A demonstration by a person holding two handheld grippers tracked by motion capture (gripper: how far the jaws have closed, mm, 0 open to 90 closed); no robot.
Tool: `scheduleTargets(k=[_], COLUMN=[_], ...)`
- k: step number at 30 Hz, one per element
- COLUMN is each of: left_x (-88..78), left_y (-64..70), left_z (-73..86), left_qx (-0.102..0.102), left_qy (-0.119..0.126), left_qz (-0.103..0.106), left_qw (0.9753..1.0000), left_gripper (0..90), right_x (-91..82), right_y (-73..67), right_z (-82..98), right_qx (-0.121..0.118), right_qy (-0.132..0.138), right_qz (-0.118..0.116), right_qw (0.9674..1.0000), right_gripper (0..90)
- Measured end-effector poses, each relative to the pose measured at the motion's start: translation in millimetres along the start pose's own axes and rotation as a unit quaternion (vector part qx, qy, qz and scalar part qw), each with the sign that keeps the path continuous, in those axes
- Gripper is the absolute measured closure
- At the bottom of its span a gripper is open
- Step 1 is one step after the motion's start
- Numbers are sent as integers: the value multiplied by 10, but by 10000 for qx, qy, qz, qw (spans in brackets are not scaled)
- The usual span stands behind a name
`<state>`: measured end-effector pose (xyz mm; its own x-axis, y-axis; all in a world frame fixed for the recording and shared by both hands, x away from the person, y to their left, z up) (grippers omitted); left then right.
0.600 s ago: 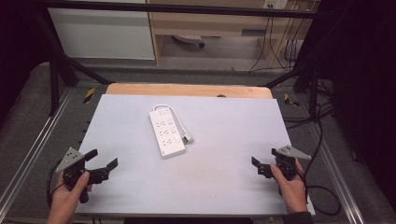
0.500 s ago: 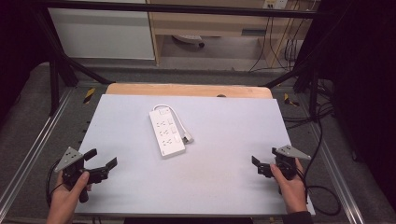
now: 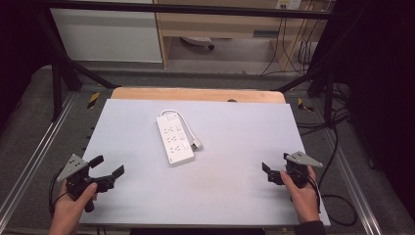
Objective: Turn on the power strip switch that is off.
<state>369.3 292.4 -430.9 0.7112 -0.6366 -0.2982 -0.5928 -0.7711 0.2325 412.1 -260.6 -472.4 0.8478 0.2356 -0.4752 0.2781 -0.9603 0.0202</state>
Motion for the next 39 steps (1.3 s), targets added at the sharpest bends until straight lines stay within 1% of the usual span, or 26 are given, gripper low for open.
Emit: scheduleTargets(k=[3,4,5,6,7,9,12,13,15,16,17,18,23,24,25,26,28,29,31,33,37,39], left_x=[1,-12,-19,-27,-32,-36,-38,-43,-48,-60,-60,-68,-57,-47,-37,-22,6,21,38,86,144,154], left_y=[0,1,-4,-16,-26,-37,-47,-47,-46,-51,-51,-54,-47,-48,-47,-38,-6,11,24,56,87,90], left_z=[-15,-54,-73,-88,-101,-122,-138,-169,-190,-232,-232,-267,-314,-317,-314,-310,-305,-304,-304,-304,-316,-326], left_qx=[43,-85,-110,-83,-104,-180,-204,-253,-259,-251,-251,-246,-170,-137,-40,5,4,57,85,99,115,129], left_qy=[-4,120,150,159,176,217,228,262,288,320,320,346,304,275,217,202,158,136,120,77,19,14], left_qz=[26,74,76,36,6,21,9,10,20,-2,-2,-25,-50,-96,-153,-167,-82,-60,-50,4,74,73], left_qw=[10000,9999,9998,9998,9998,9996,9995,9993,9992,9992,9992,9991,9994,9995,9996,9997,9998,9999,9999,9999,9999,9999], left_gripper=[67,67,67,67,69,74,75,76,76,76,76,76,64,48,38,39,39,39,41,43,43,43], right_x=[-3,0,3,5,7,11,18,18,18,19,19,19,24,24,22,20,11,6,7,16,12,12], right_y=[-2,-1,1,3,5,5,-8,-15,-32,-35,-35,-43,-41,-39,-39,-39,-45,-51,-55,-54,-50,-49], right_z=[9,11,13,12,9,8,16,16,16,14,14,13,10,9,8,6,6,8,11,12,10,10], right_qx=[25,32,40,35,39,47,3,-16,-34,-63,-63,-79,-93,-98,-97,-103,-119,-122,-127,-153,-123,-117], right_qy=[-41,-45,-57,-49,-35,-33,-50,-56,-65,-57,-57,-63,-64,-55,-53,-45,-49,-58,-57,-60,-58,-59], right_qz=[-9,-11,-8,4,12,16,10,18,10,5,5,-1,-14,-8,-3,0,10,12,13,17,26,21], right_qw=[10000,10000,10000,10000,10000,10000,10000,10000,10000,10000,10000,9999,9999,9999,9999,9999,9999,9999,9999,9999,9999,9999], right_gripper=[43,42,41,41,41,40,39,39,37,36,36,36,35,35,34,33,31,31,31,31,31,31])
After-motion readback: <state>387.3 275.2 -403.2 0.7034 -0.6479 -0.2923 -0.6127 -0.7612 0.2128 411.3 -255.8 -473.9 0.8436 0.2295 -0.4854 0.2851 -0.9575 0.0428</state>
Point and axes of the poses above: each handheld gripper's, and its own axes: x roughly forward along the jaws, z roughly out of its underside, y roughly to its right, the point moved 6 cm from there along x, roughly forward along the jaws, and after that the axes turned 9 degrees about z, right-handed, at the moved point
